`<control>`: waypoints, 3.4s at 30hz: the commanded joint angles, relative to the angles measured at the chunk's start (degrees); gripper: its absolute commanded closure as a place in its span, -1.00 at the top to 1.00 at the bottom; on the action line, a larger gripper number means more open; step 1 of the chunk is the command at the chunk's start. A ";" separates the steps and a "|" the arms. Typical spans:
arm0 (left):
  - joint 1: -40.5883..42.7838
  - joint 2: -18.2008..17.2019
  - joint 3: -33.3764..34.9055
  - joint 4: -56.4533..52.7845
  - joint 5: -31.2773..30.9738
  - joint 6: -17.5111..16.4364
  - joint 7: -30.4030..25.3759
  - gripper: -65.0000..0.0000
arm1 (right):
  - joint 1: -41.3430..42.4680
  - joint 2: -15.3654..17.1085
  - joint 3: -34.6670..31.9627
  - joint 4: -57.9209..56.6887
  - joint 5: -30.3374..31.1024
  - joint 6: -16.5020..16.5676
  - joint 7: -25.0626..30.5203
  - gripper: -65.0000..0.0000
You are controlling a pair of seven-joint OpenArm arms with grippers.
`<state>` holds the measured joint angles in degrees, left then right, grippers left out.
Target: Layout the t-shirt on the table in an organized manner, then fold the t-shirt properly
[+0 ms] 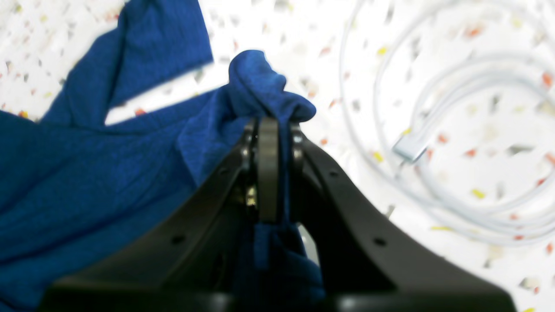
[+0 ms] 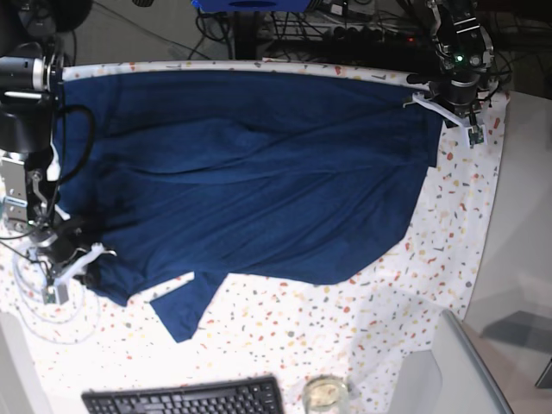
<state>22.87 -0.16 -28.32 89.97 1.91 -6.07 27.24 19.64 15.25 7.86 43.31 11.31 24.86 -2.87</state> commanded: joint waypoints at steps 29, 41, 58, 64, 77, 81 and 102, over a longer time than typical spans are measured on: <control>-0.32 -0.14 0.49 1.94 -0.02 0.22 -1.00 -1.00 | -11.86 2.56 10.91 16.60 0.69 0.24 -8.33 -0.72; -4.19 -0.32 7.70 2.64 0.24 0.22 -0.92 -1.00 | -15.73 2.03 10.82 15.46 0.60 0.59 -14.22 -1.00; -4.54 -0.41 7.96 -2.63 0.24 0.22 -1.00 -1.00 | -18.80 4.05 16.45 13.17 0.51 0.24 -13.87 -1.00; -4.54 -0.14 7.96 -0.35 0.24 0.22 -0.92 -1.00 | -19.15 3.96 16.54 16.25 0.51 0.24 -13.79 -1.00; -21.51 -3.40 10.60 -2.02 -0.11 -0.04 11.57 -1.00 | -26.10 2.64 16.63 33.31 0.60 0.24 -14.22 -1.00; -33.20 -6.30 15.96 -15.73 -0.20 -0.04 11.48 -1.00 | -26.10 2.56 16.54 33.31 0.60 0.32 -14.22 -1.00; -48.24 -5.95 17.19 -49.49 -0.37 -6.55 -0.65 0.48 | -27.24 2.38 16.27 33.22 0.60 0.59 -14.22 -1.00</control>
<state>-24.32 -6.02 -11.16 40.03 1.65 -12.19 26.28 -8.21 16.62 23.88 75.64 11.53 25.28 -18.28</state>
